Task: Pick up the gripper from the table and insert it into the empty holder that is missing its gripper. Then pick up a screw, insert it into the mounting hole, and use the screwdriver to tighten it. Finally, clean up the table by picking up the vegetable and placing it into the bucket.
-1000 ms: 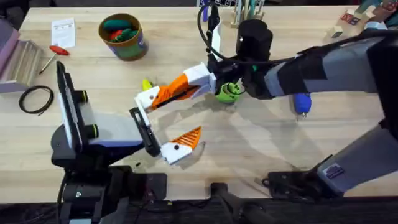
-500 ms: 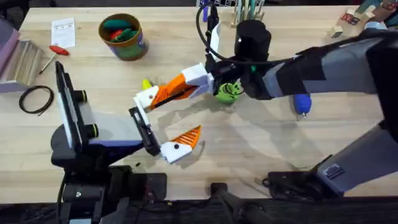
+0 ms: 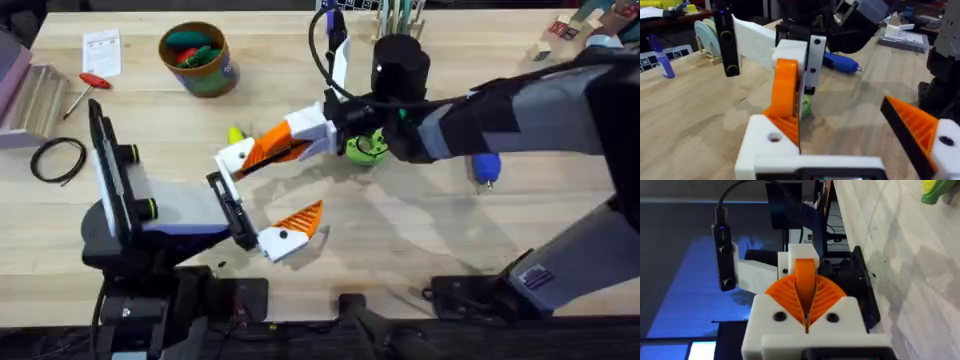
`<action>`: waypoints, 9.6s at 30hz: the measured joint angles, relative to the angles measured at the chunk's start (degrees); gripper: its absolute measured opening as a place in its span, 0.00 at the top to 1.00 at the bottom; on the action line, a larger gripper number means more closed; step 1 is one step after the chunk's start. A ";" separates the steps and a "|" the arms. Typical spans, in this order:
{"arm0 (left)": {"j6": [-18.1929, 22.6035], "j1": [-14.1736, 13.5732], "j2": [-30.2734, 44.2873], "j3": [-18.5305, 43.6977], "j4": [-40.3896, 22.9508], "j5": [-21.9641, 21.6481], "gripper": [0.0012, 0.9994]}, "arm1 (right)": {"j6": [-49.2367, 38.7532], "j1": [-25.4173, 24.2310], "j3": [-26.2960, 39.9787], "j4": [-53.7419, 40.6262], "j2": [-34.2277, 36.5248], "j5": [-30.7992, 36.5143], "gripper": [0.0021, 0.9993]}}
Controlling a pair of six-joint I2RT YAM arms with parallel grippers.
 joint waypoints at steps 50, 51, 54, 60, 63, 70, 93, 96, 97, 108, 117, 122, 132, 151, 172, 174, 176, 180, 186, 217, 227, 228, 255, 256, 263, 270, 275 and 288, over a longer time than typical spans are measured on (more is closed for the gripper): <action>0.52 -0.11 0.00 0.00 -0.07 0.92 0.01 | -30.35 -10.84 8.84 -61.94 -18.79 18.90 0.07; 0.51 -0.11 0.00 0.00 -0.07 0.92 0.01 | -33.24 -11.03 10.65 -67.09 -19.98 21.50 0.07; 0.55 -0.11 0.00 0.00 -0.07 0.92 0.01 | -41.79 -10.99 16.95 -80.77 -23.02 30.91 0.06; 0.55 -0.11 0.00 0.00 -0.07 0.94 0.01 | -51.37 -7.88 26.90 -100.20 -25.53 54.26 0.06; 0.55 -0.11 -0.02 0.00 -0.07 0.94 0.01 | -53.16 -5.45 27.96 -104.88 -25.51 63.91 0.06; 0.68 -0.11 0.00 0.00 -0.07 0.94 0.01 | -54.29 -3.17 27.96 -107.86 -25.51 73.59 0.06; 0.70 -0.11 0.00 0.00 -0.07 0.94 0.01 | -48.17 -3.21 27.98 -113.63 -21.57 76.32 0.06; 0.70 -0.11 0.00 0.00 -0.07 0.94 0.01 | -44.77 -3.21 27.98 -113.77 -20.29 76.32 0.06; 0.69 -0.11 -0.02 0.00 -0.07 0.94 0.01 | -43.90 -3.21 27.98 -113.77 -20.10 76.32 0.06; 0.69 -0.11 0.00 0.00 -0.07 0.94 0.01 | -40.85 -3.28 28.00 -113.31 -15.74 79.75 0.06; 0.68 -0.11 0.00 0.00 -0.07 0.96 0.01 | -40.72 -3.28 28.00 -109.48 -10.14 80.56 0.12; 0.70 -0.11 -0.01 0.00 -0.07 0.96 0.01 | -40.72 -3.28 28.00 -109.10 -7.53 80.58 0.13; 0.70 -0.11 0.00 0.00 -0.07 0.96 0.01 | -40.72 -3.28 28.00 -105.53 -6.44 80.56 0.19; 0.70 -0.11 0.00 0.00 -0.07 1.11 0.01 | -40.48 -4.94 25.03 -103.16 -6.44 80.10 0.26; 0.70 -0.11 0.00 0.00 -0.07 1.11 0.01 | -40.46 -4.61 24.98 -100.63 -4.66 79.14 0.45; 0.69 -0.11 0.00 0.00 -0.07 1.12 0.01 | -40.46 -4.59 24.98 -100.52 -4.64 79.03 0.48; 0.70 -0.11 0.00 0.00 -0.07 1.11 0.01 | -40.46 -4.50 24.98 -100.50 -4.61 79.01 0.51; 0.70 -0.11 0.00 0.00 -0.07 1.12 0.01 | -40.46 -4.41 24.98 -100.50 -4.61 79.01 0.57; 0.70 -0.11 0.00 0.00 -0.07 1.13 0.01 | -40.46 -3.69 24.98 -100.50 -4.61 79.00 0.71; 0.70 -0.11 0.00 0.00 -0.07 1.14 0.01 | -40.54 -3.52 24.98 -100.36 -4.61 78.99 1.00; 0.70 -0.11 -0.01 0.00 -0.07 1.12 0.01 | -42.30 -3.52 26.08 -105.27 -9.83 78.88 1.00; 0.70 -0.11 0.00 0.00 -0.07 1.11 0.01 | -42.77 -3.52 26.80 -106.05 -10.58 78.86 1.00; 0.69 -0.11 0.00 0.00 -0.07 1.14 0.01 | -76.70 7.22 52.63 -120.45 -16.73 75.35 1.00; 0.70 -0.11 -0.01 0.00 -0.07 1.14 0.01 | -77.85 8.45 52.63 -120.18 -16.72 75.18 1.00; 0.70 -0.11 -0.02 0.00 -0.07 1.14 0.01 | -85.05 15.39 52.72 -117.19 -15.69 74.32 1.00; 0.70 -0.11 0.00 0.00 -0.07 1.14 0.01 | -92.42 20.05 52.72 -114.23 -13.56 70.12 1.00; 0.70 -0.12 0.00 0.00 -0.07 1.14 0.01 | -95.73 22.39 52.72 -112.42 -13.11 68.30 1.00; 0.70 -0.11 0.00 0.00 -0.07 1.14 0.01 | -99.16 25.24 60.61 -116.55 -10.51 67.42 1.00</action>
